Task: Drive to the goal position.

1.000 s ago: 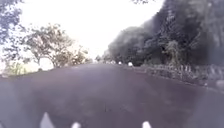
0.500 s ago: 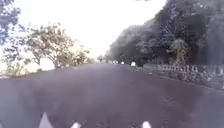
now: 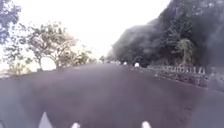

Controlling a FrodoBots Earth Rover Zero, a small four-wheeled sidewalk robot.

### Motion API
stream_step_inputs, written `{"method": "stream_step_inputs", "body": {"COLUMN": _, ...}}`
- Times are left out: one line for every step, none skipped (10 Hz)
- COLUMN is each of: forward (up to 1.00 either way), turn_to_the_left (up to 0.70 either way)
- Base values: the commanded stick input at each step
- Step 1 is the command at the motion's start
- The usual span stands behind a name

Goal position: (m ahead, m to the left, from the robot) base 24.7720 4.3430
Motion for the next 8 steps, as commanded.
{"method": "stream_step_inputs", "body": {"forward": 0.85, "turn_to_the_left": 0.00}}
{"method": "stream_step_inputs", "body": {"forward": 0.85, "turn_to_the_left": 0.00}}
{"method": "stream_step_inputs", "body": {"forward": 0.85, "turn_to_the_left": 0.00}}
{"method": "stream_step_inputs", "body": {"forward": 0.85, "turn_to_the_left": -0.11}}
{"method": "stream_step_inputs", "body": {"forward": 0.85, "turn_to_the_left": -0.22}}
{"method": "stream_step_inputs", "body": {"forward": 0.85, "turn_to_the_left": -0.34}}
{"method": "stream_step_inputs", "body": {"forward": 0.85, "turn_to_the_left": -0.34}}
{"method": "stream_step_inputs", "body": {"forward": 0.85, "turn_to_the_left": -0.34}}
